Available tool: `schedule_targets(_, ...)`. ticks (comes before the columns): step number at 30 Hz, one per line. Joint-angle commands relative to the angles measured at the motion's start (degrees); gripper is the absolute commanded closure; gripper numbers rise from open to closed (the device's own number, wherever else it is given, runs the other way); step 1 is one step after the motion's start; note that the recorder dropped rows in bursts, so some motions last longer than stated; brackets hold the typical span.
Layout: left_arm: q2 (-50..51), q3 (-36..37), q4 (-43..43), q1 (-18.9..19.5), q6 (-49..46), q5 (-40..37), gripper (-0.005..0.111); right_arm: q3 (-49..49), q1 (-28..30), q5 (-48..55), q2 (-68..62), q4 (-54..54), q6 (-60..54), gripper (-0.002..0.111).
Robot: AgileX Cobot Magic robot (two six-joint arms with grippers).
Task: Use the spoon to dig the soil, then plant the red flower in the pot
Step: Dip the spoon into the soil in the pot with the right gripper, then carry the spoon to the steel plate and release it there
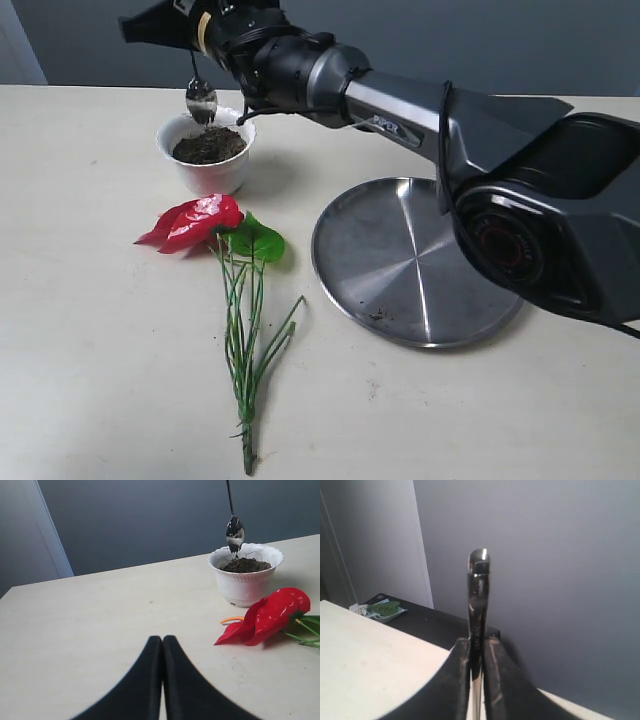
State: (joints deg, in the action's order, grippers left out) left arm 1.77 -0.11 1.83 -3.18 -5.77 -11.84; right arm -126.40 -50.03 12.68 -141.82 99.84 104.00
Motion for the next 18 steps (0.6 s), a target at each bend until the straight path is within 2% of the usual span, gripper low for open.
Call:
schedule_targets(1, -0.42, 0.11, -0.06, 0.17, 0.14, 0.32, 0.106, -0.17, -0.06, -0.9, -2.71, 0.11, -0.46, 0.109)
schedule_targets(7, -0.42, 0.11, -0.06, 0.17, 0.14, 0.32, 0.106, -0.17, -0.06, -0.38, -2.13, 0.11, -0.46, 0.109)
schedule_targets(15, -0.42, 0.11, -0.06, 0.17, 0.14, 0.32, 0.106, -0.17, -0.06, 0.64, 6.42, 0.11, -0.46, 0.109)
schedule_targets(17, -0.42, 0.11, -0.06, 0.17, 0.14, 0.32, 0.106, -0.17, -0.06, 1.3, 8.54, -2.52, -1.02, 0.109)
schedule_targets(18, -0.42, 0.11, -0.06, 0.17, 0.14, 0.32, 0.106, 0.65, 0.04, 3.56, 10.56, -7.35, -5.18, 0.109)
